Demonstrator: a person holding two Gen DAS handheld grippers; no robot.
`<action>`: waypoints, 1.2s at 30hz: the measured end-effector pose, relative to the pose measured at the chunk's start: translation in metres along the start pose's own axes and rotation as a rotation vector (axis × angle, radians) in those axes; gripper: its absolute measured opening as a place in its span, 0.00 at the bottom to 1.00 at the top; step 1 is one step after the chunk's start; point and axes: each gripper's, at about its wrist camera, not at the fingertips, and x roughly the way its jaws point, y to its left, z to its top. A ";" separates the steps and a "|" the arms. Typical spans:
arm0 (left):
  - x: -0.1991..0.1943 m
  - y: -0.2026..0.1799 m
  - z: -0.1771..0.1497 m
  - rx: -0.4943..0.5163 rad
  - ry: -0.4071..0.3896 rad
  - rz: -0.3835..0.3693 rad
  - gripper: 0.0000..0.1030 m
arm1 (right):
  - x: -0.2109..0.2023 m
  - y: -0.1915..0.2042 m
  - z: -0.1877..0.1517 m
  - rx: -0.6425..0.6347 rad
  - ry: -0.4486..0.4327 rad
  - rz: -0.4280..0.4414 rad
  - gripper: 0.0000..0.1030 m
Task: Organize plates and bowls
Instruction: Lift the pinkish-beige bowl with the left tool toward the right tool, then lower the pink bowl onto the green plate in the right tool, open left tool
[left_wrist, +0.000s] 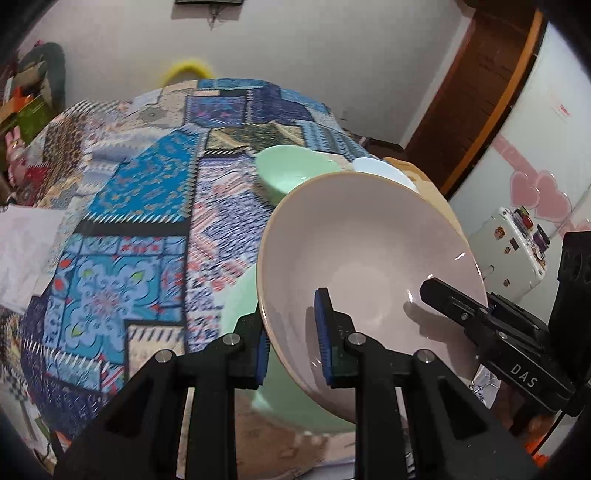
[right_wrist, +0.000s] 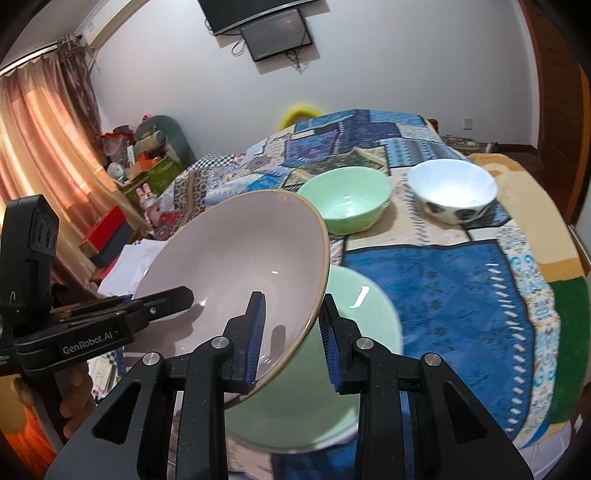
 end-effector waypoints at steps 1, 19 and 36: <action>-0.001 0.005 -0.003 -0.007 -0.001 0.005 0.21 | 0.001 0.004 -0.002 -0.003 0.003 0.004 0.26; -0.019 0.094 -0.043 -0.137 0.007 0.070 0.21 | 0.052 0.070 -0.012 -0.106 0.127 0.059 0.26; -0.018 0.153 -0.066 -0.239 0.028 0.120 0.21 | 0.097 0.103 -0.023 -0.194 0.238 0.076 0.26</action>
